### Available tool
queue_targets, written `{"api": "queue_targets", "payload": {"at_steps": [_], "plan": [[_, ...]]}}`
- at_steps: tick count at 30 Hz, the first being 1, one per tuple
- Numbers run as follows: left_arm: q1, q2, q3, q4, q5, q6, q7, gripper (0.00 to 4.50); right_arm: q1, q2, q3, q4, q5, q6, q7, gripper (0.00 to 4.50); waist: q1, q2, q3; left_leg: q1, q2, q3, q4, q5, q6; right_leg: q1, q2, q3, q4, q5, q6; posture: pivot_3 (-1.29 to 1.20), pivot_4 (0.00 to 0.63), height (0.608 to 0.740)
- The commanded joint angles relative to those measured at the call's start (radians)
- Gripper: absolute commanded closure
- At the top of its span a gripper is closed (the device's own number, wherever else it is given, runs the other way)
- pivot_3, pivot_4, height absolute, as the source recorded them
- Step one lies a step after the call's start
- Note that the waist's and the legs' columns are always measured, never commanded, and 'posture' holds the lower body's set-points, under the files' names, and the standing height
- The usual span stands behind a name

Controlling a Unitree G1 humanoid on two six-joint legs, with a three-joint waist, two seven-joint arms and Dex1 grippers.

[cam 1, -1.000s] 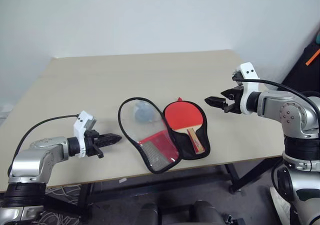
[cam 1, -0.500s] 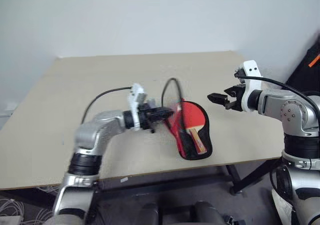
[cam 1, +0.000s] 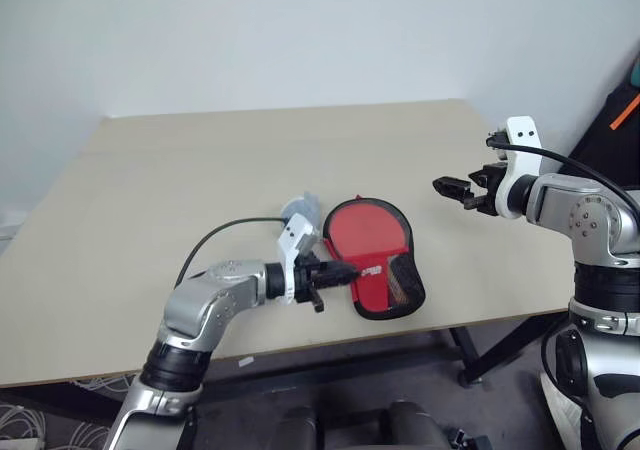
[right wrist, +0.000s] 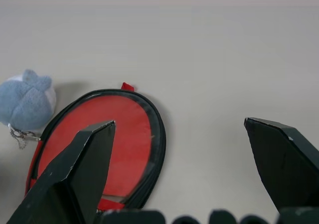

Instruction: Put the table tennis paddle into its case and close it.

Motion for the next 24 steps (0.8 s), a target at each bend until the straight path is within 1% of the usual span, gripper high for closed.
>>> {"api": "queue_targets", "payload": {"at_steps": [1,4,5,11,15,24], "plan": [[0.031,0.011,0.024,-0.071,-0.047,0.033,0.006,2.18,-0.020,0.008,-0.021,-0.029,0.009,-0.014,-0.007,0.00,0.000,0.000,0.000,0.000,0.000,0.000,0.000,0.000,0.000,0.000,0.000,0.000,0.000,0.000,0.000,0.00,0.000,0.740],[0.069,0.012,0.021,-0.091,-0.058,0.053,0.019,1.14,-0.018,0.019,-0.019,-0.032,0.010,-0.010,-0.010,0.00,0.000,0.000,0.000,0.000,0.000,0.000,0.000,0.000,0.000,0.000,0.000,0.000,0.000,0.000,0.000,0.00,0.000,0.740],[0.078,0.012,0.021,-0.094,-0.064,0.061,0.023,0.86,-0.017,0.022,-0.019,-0.034,0.010,-0.009,-0.011,0.00,0.000,0.000,0.000,0.000,0.000,0.000,0.000,0.000,0.000,0.000,0.000,0.000,0.000,0.000,0.000,0.00,0.000,0.740],[0.115,-0.001,0.014,-0.072,-0.075,0.082,0.042,0.86,-0.012,0.040,-0.024,-0.045,0.012,0.002,-0.021,0.00,0.000,0.000,0.000,0.000,0.000,0.000,0.000,0.000,0.000,0.000,0.000,-0.001,0.000,0.000,0.000,0.00,0.000,0.740],[0.104,-0.067,0.050,-0.029,-0.118,0.119,0.073,0.86,-0.008,0.047,-0.027,-0.056,0.016,0.012,-0.029,0.00,0.000,0.000,0.000,0.000,0.000,0.000,0.000,0.000,0.000,0.000,0.000,-0.001,0.000,0.000,0.000,0.00,0.000,0.740],[0.038,-0.181,0.047,0.065,-0.146,0.193,0.150,0.86,-0.007,0.068,-0.035,-0.074,0.019,0.031,-0.044,0.00,0.000,0.000,0.000,0.000,-0.001,-0.001,0.000,0.000,0.000,0.001,0.000,-0.001,0.000,0.000,0.000,0.00,0.000,0.740]]}}
